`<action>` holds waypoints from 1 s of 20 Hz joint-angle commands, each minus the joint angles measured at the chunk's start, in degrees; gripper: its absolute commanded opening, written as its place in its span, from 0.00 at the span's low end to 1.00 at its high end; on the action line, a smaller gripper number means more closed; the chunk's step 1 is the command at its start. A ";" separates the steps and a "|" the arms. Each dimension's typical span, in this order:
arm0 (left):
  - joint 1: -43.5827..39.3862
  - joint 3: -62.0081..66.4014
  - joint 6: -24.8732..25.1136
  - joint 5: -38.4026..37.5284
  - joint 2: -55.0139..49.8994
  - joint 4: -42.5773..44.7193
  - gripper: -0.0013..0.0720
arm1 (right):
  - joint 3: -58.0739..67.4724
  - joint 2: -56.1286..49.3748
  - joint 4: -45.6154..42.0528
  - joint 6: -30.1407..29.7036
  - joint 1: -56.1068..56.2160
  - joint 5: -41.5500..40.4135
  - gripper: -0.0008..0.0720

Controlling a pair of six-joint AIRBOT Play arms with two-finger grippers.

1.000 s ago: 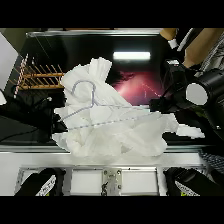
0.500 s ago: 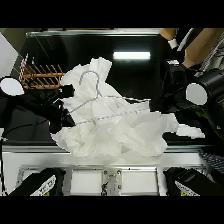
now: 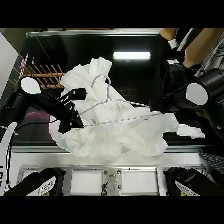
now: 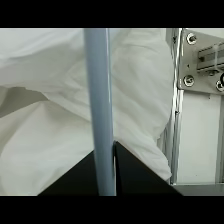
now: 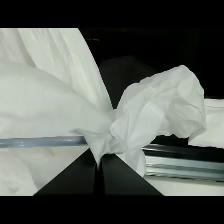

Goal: Fold the clothes and pants, and hang the long-sleeved shirts on hangers.

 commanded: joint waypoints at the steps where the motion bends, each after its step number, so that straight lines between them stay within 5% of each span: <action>1: -0.37 -2.60 1.16 1.68 0.70 -0.15 0.03 | 1.62 0.02 -3.26 -2.29 -0.15 0.39 0.03; 10: 2.10 -14.95 3.02 11.91 10.51 -4.39 0.03 | 3.28 0.13 -1.68 -2.14 0.00 0.33 0.03; 20: -4.83 -7.28 -0.22 14.10 0.28 -6.38 0.03 | 3.30 0.17 -1.22 0.98 9.44 -1.03 0.03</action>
